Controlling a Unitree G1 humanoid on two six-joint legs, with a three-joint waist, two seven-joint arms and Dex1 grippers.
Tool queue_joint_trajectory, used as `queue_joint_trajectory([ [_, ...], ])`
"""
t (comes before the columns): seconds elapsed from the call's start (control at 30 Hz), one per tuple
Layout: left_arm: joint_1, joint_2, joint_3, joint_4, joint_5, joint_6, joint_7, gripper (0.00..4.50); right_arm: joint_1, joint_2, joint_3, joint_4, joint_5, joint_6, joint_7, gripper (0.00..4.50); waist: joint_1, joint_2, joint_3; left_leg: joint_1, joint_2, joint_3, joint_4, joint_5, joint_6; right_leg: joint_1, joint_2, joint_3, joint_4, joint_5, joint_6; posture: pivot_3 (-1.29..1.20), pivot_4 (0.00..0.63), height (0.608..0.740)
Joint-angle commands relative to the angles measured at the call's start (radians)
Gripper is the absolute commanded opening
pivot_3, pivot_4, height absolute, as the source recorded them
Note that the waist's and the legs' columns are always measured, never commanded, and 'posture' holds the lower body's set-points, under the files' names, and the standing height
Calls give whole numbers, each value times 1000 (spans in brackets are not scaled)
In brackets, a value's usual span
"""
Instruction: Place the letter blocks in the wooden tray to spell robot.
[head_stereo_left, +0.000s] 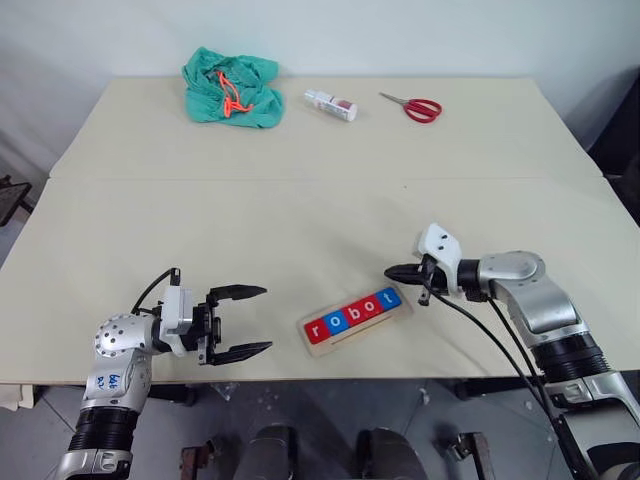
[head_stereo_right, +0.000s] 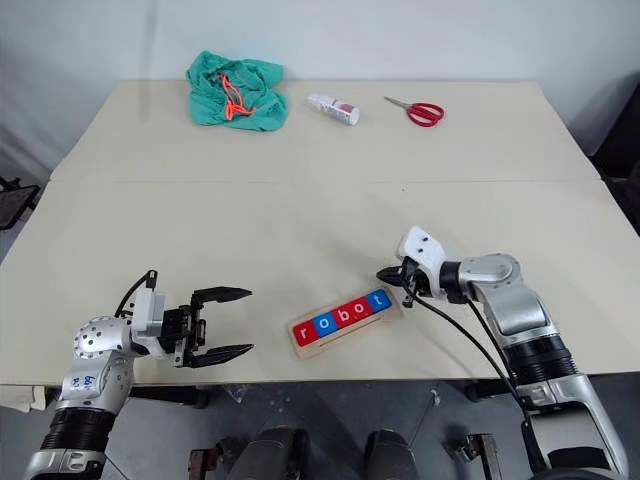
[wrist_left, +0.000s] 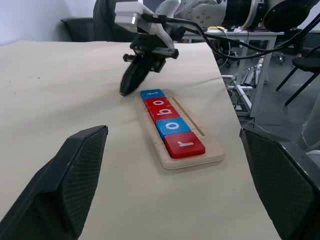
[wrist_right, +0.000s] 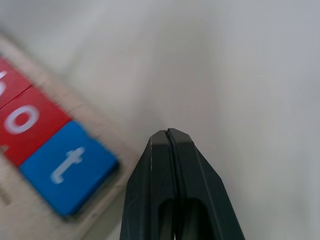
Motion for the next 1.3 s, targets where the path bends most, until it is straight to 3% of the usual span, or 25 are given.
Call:
queue_joint_trajectory([
  [0.03,13,3,12,-35,-11,-8,4,4500,23,-10,2,-35,-3,-10,22,23,0,0,0,0,0,0,0,0,0,0,0,0,0,0,0,0,150,740],
  [0.43,-6,13,14,-6,-1,-14,0,4500,93,-74,-35,-132,6,43,31,23,3,0,0,0,0,0,0,0,0,1,0,0,0,0,0,0,150,740],
  [0.7,-20,69,59,8,62,19,136,4500,158,-144,-195,-167,103,38,60,23,5,0,0,0,0,0,0,0,0,0,0,0,0,0,0,0,150,740],
  [0.9,2,99,101,-17,62,40,194,4500,272,-187,-336,-154,254,-42,242,1937,4,0,0,0,0,0,0,0,0,1,0,0,-1,0,0,0,150,740],
  [1.13,46,113,144,-44,39,52,214,4500,365,-232,-389,-54,263,-198,375,4475,5,0,0,1,0,0,0,0,0,2,0,0,-1,0,0,0,150,740],
  [1.3,62,120,165,-45,41,49,231,4500,375,-251,-395,29,243,-261,394,4492,5,0,0,1,0,0,1,0,0,2,0,0,-1,0,0,0,150,740],
])
